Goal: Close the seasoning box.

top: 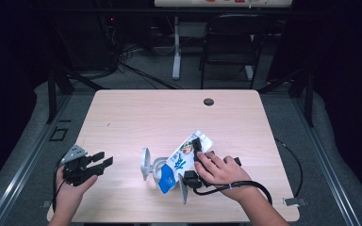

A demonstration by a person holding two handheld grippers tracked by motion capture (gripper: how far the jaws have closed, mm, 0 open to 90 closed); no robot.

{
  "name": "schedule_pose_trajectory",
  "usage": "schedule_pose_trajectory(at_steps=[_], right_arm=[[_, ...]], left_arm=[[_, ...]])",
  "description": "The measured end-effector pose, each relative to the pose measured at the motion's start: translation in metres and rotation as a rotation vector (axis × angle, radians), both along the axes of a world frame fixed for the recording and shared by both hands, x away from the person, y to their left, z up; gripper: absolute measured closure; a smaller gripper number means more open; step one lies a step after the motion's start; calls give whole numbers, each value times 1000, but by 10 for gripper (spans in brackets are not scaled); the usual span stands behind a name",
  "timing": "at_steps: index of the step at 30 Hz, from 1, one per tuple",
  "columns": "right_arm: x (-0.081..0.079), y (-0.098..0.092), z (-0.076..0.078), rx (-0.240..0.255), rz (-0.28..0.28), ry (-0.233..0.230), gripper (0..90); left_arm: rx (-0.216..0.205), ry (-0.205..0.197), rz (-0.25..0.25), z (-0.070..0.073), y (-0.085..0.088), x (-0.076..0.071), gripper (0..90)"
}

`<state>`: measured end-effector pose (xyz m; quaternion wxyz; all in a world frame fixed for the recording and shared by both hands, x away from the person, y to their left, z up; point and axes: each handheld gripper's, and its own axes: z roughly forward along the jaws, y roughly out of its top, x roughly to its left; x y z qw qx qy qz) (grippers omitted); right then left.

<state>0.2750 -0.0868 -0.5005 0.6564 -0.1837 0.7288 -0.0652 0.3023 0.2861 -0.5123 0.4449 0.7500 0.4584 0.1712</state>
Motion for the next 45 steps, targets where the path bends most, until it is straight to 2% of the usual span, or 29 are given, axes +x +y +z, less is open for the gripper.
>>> schedule_pose_trajectory(at_steps=[24,45], right_arm=[[-1,0,1,-3,7,-9,606],[-2,-2,-5,64,-7,23,627]], left_arm=[[-1,-1,2,0,0,0,528],[0,4,3,-1,0,0,528]])
